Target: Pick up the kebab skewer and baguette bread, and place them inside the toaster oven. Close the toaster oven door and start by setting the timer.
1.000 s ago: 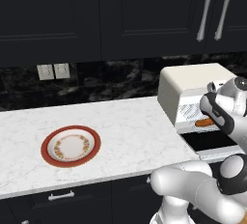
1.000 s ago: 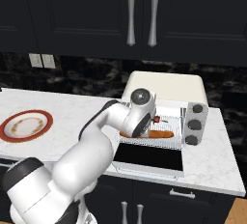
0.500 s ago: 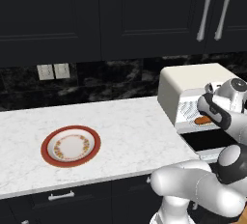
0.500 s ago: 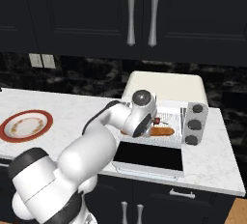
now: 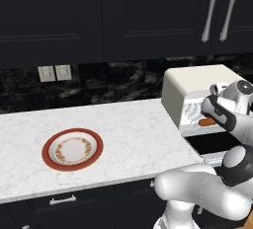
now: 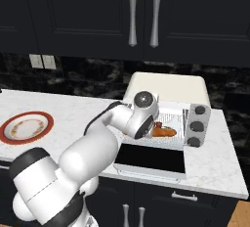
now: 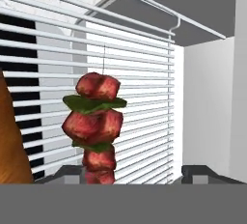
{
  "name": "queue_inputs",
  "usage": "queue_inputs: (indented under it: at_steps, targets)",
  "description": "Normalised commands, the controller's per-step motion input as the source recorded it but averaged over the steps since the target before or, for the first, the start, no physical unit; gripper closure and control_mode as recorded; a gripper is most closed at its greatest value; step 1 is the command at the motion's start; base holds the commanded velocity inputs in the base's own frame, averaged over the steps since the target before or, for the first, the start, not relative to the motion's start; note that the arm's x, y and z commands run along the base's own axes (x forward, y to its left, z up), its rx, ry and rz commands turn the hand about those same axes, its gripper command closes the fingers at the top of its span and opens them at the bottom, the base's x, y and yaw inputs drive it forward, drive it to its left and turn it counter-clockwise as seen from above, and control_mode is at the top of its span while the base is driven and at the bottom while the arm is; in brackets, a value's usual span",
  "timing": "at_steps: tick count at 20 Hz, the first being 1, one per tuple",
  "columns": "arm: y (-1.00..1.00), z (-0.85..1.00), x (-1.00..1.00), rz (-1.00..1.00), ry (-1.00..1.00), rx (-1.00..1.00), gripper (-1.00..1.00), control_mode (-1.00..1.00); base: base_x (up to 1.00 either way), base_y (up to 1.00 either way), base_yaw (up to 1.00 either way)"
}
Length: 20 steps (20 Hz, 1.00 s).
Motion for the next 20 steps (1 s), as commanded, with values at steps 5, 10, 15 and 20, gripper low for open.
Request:
queue_inputs:
  at_steps: [5, 10, 15, 20]
  targets:
    - [0.00, 0.53, -0.09, 0.00, -0.05, 0.02, -1.00, -1.00, 0.00, 0.00, 0.00]
    - [-0.02, 0.29, -0.76, -0.01, 0.01, 0.09, -1.00, -1.00, 0.00, 0.00, 0.00]
    - [-0.09, 0.00, -0.80, -0.43, 0.15, 0.12, -1.00, -1.00, 0.00, 0.00, 0.00]
    - [-0.31, 0.10, -0.69, -0.63, 0.27, 0.14, -1.00, -1.00, 0.00, 0.00, 0.00]
